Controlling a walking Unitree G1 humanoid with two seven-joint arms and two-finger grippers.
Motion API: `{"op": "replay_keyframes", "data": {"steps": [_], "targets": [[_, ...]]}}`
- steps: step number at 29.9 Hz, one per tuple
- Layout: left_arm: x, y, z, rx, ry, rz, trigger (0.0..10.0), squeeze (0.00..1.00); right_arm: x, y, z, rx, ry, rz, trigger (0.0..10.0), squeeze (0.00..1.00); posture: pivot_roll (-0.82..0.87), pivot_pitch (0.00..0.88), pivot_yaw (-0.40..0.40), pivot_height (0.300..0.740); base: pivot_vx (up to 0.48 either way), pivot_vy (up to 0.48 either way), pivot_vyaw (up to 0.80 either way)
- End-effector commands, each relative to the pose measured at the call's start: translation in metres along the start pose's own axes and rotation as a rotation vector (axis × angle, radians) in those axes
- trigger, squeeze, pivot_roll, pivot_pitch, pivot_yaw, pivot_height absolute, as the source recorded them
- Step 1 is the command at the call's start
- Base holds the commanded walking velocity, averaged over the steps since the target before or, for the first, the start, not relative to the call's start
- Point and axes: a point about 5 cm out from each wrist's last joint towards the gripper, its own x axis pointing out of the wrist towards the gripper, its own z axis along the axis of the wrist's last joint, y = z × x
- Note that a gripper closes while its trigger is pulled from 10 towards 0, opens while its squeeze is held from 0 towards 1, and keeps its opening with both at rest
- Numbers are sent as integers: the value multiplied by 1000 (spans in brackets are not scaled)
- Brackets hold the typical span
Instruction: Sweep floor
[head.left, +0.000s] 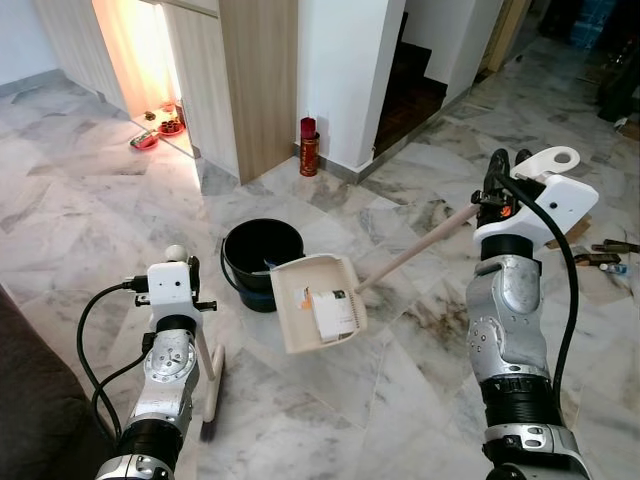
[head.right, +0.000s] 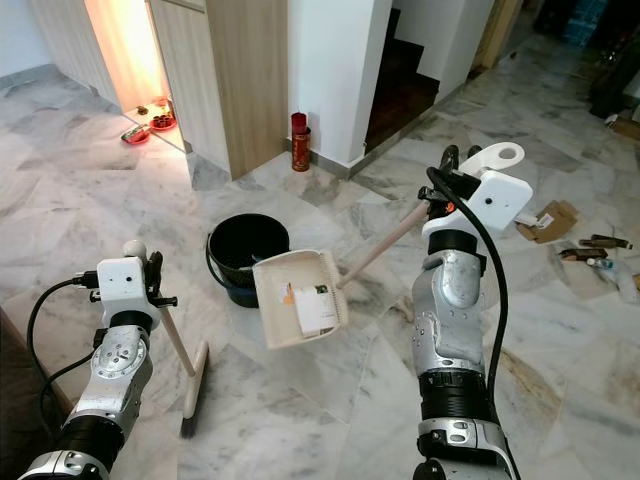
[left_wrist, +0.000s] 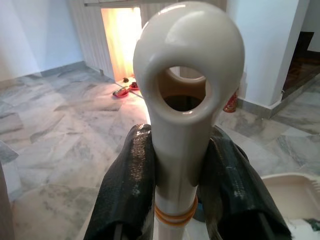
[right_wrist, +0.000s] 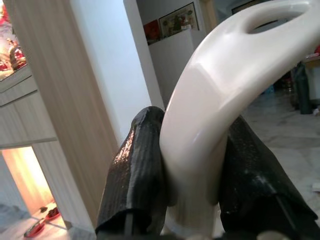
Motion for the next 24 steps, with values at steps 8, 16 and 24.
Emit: {"op": "replay_keyframes", "data": {"steps": [8,16,24], "targets": [[5,-2,12,13,-57,-6,10000,0,1,10,8,11,-60,37,10000,0,-3,0,-25,740,328,0,70],[5,-2,11,15,-53,-4,10000,0,3,19,13,-3,-85,94,10000,0,0,0,-30,740,336,0,393],[6,1,11,19,-53,18,10000,0,2,23,15,-9,-89,124,10000,0,8,0,-42,740,356,0,326]]}}
